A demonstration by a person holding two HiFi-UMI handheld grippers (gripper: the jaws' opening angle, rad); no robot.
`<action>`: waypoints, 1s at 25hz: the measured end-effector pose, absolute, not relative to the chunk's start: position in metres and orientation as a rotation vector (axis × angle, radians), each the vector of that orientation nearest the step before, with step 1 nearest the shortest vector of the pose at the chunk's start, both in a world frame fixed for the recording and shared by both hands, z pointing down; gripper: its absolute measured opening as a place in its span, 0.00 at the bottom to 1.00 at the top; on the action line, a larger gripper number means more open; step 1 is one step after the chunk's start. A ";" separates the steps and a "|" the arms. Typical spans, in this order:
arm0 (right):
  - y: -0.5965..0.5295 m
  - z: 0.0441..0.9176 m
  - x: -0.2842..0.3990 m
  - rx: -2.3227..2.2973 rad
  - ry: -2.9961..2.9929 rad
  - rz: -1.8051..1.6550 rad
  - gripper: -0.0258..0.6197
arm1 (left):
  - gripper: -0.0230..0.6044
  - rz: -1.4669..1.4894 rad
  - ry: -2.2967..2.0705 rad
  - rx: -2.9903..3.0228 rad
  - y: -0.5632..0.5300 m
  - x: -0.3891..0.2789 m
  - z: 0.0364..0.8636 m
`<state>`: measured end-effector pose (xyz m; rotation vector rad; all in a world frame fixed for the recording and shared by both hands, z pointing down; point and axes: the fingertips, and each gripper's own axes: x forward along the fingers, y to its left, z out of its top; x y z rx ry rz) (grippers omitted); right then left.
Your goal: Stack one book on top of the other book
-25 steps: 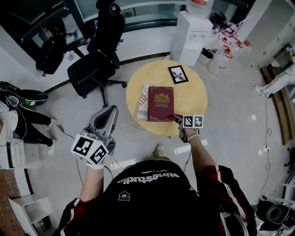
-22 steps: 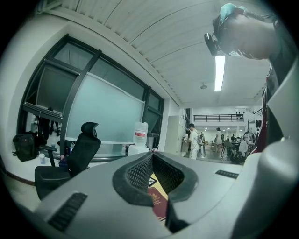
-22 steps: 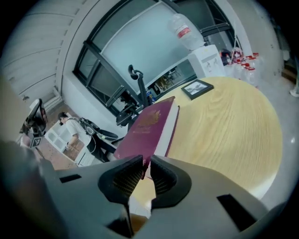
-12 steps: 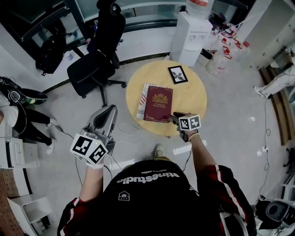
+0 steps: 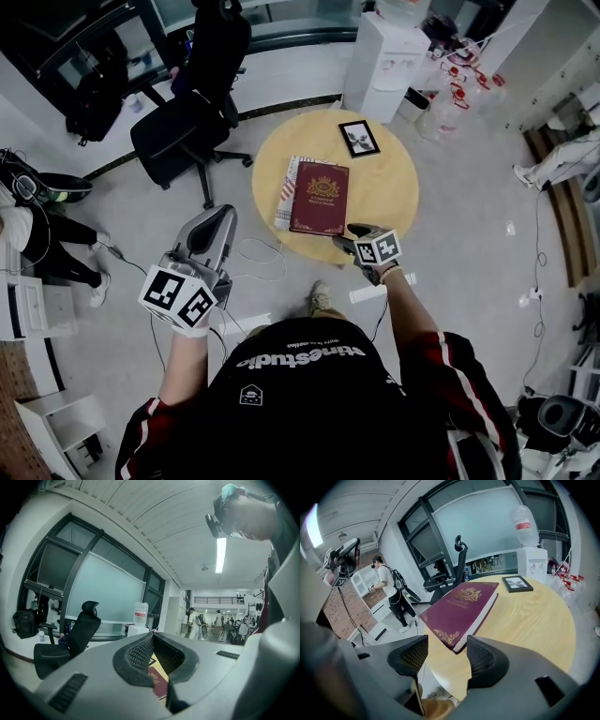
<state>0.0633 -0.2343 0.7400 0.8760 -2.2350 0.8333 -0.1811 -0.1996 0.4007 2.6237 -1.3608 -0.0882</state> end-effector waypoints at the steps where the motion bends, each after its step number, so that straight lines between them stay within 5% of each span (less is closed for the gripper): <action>1: -0.231 0.743 0.062 0.873 -2.227 0.831 0.47 | 0.06 -0.088 -1.357 2.625 -0.198 -0.181 0.402; 25: -0.254 0.765 0.037 0.975 -2.179 0.919 0.44 | 0.06 -0.075 -1.437 2.575 -0.195 -0.192 0.408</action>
